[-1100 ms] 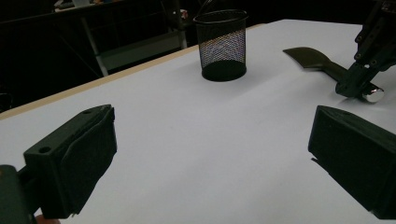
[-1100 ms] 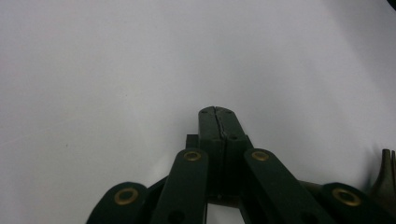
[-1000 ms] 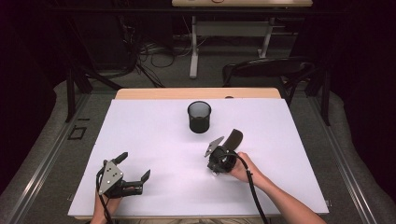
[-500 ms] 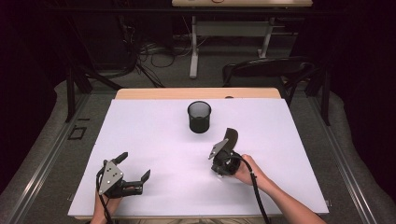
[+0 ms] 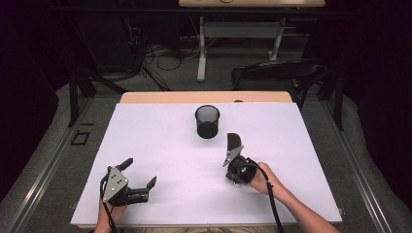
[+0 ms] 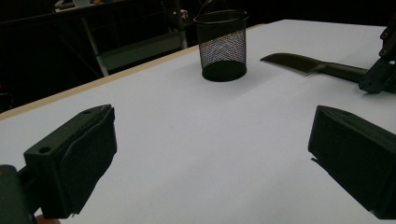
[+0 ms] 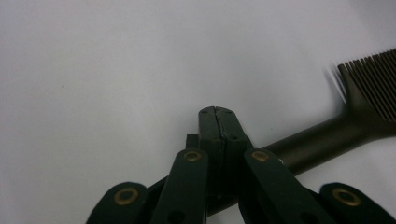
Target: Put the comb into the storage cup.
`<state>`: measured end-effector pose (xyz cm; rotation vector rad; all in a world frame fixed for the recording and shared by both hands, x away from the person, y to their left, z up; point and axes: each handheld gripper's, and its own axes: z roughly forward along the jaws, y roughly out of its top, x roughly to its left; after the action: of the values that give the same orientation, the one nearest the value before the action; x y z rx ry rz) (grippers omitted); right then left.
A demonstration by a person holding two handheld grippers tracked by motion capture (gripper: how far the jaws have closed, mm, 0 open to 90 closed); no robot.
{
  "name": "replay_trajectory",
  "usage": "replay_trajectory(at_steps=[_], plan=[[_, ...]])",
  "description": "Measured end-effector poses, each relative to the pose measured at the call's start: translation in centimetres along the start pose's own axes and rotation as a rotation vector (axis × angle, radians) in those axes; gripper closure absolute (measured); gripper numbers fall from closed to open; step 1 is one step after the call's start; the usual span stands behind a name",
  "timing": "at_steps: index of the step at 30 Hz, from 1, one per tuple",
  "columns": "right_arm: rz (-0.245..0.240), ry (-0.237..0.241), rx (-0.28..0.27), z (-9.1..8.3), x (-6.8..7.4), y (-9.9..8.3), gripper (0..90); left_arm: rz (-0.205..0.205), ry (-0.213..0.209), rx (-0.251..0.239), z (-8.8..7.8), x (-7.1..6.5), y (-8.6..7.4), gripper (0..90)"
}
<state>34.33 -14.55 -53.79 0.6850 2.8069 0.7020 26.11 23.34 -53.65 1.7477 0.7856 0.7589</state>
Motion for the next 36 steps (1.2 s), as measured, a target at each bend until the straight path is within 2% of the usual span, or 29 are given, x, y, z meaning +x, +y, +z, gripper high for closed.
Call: replay_trajectory(at_steps=[12,36], plan=[[0.021,-0.020,0.014,-0.7,-0.5,-1.1,90.0,0.002,0.001,0.000,0.0,0.0,0.0,1.4],[0.036,-0.052,0.044,-1.3,-1.4,-1.4,90.0,0.002,0.002,-0.001,0.0,0.0,0.0,1.4]])
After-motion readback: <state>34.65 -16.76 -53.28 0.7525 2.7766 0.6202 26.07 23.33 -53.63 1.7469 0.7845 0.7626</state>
